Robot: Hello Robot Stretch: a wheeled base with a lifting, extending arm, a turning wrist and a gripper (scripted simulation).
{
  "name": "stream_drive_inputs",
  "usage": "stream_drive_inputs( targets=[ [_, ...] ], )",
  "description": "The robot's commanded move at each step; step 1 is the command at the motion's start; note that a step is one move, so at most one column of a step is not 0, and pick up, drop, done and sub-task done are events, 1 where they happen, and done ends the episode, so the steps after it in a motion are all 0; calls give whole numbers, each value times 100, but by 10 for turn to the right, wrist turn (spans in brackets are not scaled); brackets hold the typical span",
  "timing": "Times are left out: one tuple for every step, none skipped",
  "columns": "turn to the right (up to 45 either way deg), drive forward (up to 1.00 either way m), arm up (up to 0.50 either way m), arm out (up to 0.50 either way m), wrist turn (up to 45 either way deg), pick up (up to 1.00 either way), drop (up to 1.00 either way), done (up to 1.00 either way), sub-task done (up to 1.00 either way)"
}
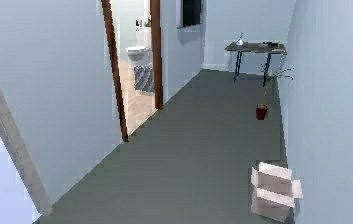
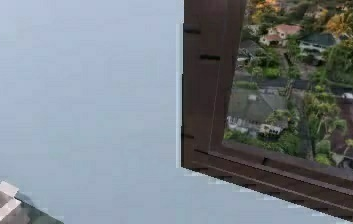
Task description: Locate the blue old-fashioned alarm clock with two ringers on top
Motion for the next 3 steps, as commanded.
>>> stream_drive_inputs(
  targets=[
    [0, 55, 0, 0, 0, 0, 0, 0, 0],
    [-60, 0, 0, 0, 0, 0, 0, 0, 0],
    [0, 100, 0, 0, 0, 0, 0, 0, 0]
  ],
)
